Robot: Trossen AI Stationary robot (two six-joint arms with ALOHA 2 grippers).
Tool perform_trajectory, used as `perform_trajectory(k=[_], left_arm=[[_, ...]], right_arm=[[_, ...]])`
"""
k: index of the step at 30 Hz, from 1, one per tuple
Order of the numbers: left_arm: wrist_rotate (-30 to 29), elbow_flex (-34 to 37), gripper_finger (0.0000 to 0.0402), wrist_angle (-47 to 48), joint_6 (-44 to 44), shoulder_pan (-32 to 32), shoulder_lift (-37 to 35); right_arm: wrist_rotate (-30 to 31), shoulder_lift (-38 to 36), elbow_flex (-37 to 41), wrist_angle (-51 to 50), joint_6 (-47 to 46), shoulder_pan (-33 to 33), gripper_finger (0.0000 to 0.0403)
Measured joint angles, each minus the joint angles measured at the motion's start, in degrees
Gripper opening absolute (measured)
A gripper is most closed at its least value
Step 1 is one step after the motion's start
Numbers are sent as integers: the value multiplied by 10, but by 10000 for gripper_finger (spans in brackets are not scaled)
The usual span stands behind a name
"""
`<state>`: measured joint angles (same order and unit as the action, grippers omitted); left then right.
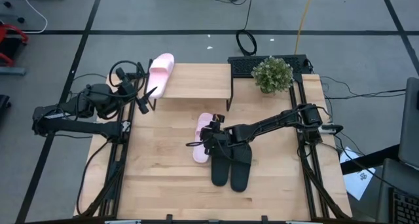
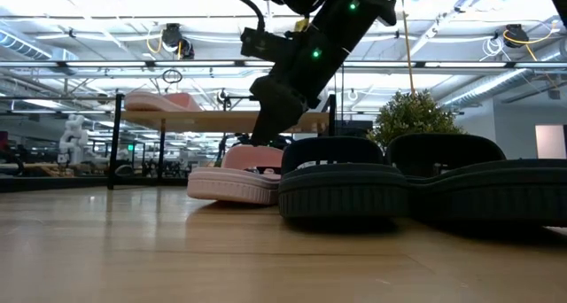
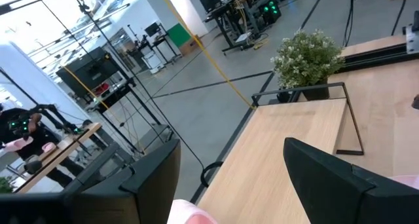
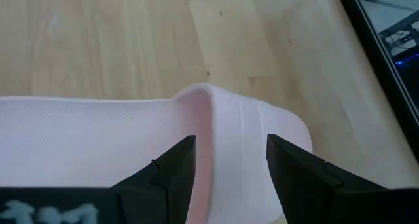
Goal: Pick and place slides into the shelf
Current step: Put the pink slide on the shelf
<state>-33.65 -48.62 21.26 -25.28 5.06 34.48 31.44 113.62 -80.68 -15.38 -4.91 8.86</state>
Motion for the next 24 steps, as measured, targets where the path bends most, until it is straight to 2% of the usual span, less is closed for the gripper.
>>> perform_trajectory(k=[17,20,24], left_arm=[[0,0,274,0,1,0,0],[0,0,273,0,1,0,0],[0,0,273,0,1,0,0]], right_arm=[[1,0,37,7,-20,-20,175],[2,0,51,13,-35,-28,164],[43,0,55,17,-27,-28,133]])
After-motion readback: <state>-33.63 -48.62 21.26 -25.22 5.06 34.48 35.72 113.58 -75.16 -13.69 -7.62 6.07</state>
